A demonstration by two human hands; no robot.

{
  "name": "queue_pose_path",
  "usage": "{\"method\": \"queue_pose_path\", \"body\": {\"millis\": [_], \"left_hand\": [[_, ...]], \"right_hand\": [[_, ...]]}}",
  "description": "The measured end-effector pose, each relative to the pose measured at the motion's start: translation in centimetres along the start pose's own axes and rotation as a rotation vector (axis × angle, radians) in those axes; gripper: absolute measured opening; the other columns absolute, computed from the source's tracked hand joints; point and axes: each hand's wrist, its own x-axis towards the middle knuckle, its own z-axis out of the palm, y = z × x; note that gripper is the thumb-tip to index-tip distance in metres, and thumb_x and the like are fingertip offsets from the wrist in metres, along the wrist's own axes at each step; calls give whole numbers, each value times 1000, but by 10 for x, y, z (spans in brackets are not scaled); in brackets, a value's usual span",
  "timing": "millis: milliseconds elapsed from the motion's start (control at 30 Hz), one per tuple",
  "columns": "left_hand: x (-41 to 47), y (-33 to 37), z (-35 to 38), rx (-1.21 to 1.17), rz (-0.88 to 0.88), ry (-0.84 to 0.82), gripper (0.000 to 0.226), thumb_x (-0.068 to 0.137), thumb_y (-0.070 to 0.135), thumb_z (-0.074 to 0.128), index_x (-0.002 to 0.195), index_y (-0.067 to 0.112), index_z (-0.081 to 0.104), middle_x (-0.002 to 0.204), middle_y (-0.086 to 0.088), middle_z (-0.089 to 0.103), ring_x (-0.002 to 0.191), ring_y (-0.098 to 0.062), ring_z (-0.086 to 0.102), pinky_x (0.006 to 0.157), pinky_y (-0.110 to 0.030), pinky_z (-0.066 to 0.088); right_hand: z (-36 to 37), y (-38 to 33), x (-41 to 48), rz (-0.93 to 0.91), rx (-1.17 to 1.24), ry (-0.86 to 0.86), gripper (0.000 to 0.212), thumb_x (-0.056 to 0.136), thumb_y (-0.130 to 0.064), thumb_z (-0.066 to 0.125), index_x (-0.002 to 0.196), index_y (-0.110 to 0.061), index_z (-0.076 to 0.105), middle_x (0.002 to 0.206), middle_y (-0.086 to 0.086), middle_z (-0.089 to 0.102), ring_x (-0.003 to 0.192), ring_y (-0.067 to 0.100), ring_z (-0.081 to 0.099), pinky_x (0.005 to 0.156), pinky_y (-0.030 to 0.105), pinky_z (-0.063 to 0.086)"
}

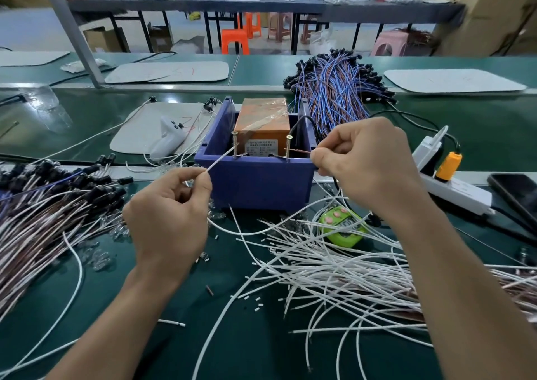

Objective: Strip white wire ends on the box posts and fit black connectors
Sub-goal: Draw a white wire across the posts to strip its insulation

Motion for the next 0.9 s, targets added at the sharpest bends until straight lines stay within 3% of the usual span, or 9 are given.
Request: {"method": "queue_pose_path", "body": {"millis": [67, 200, 367, 533, 633, 733, 800, 900], "left_hand": [[0, 0, 0, -5, -3, 4, 5, 90, 43, 68, 86, 45, 69, 74, 25, 65, 56, -4, 57, 60, -23, 43], [2, 0, 1, -5, 1, 7, 6, 90, 41, 69, 84, 44, 69, 76, 28, 66, 57, -4, 59, 58, -21, 44], [2, 0, 1, -9, 8, 1, 7, 90, 39, 70, 84, 42, 70, 55, 14, 63, 57, -12, 60, 58, -23, 45], [1, 2, 0, 1, 14, 9, 9, 91, 39, 69, 83, 42, 69, 55, 17, 62, 58, -6, 60, 59, -10, 40], [0, 2, -1, -4, 29, 7, 4, 91, 40, 70, 88, 43, 72, 60, 20, 65, 57, -2, 60, 60, -13, 42], [0, 3, -2, -7, 46, -2, 22, 91, 42, 68, 112, 47, 64, 78, 27, 66, 56, -7, 59, 59, -26, 45], [0, 2, -2, -16, 38, -1, 21, 92, 43, 68, 112, 46, 65, 78, 23, 67, 55, -12, 58, 59, -31, 48], [-2, 0, -4, -34, 39, -3, 15, 91, 41, 69, 106, 46, 68, 76, 20, 67, 55, -10, 59, 57, -28, 48]], "right_hand": [[-1, 2, 1, 1, 20, -17, 17, 84, -22, 79, 69, -23, 75, 56, -18, 69, 48, -5, 61, 50, 5, 41], [-8, 6, 5, 1, 106, -91, 13, 84, -20, 80, 72, -21, 77, 59, -11, 72, 44, -3, 58, 46, 6, 38], [-24, 14, 11, 34, 295, -154, 10, 84, -18, 81, 74, -17, 78, 67, 2, 76, 48, 16, 45, 48, 24, 38], [-28, 19, 12, 43, 335, -198, 8, 84, -15, 80, 76, -18, 79, 69, 6, 76, 50, 20, 41, 45, 23, 35], [-27, 20, 12, 22, 269, -213, 9, 84, -17, 81, 76, -17, 79, 68, 3, 76, 47, 15, 46, 49, 24, 39], [-28, 16, 11, -40, 192, -191, 10, 84, -17, 82, 75, -16, 79, 65, -2, 75, 40, 2, 51, 45, 9, 38], [-30, 10, 9, -89, 188, -172, 9, 83, -15, 82, 75, -17, 79, 64, -4, 75, 44, 0, 58, 47, 7, 41], [-30, -2, 5, -165, 219, -189, 9, 83, -14, 81, 77, -20, 78, 66, -6, 75, 60, 7, 72, 61, 16, 54]]}}
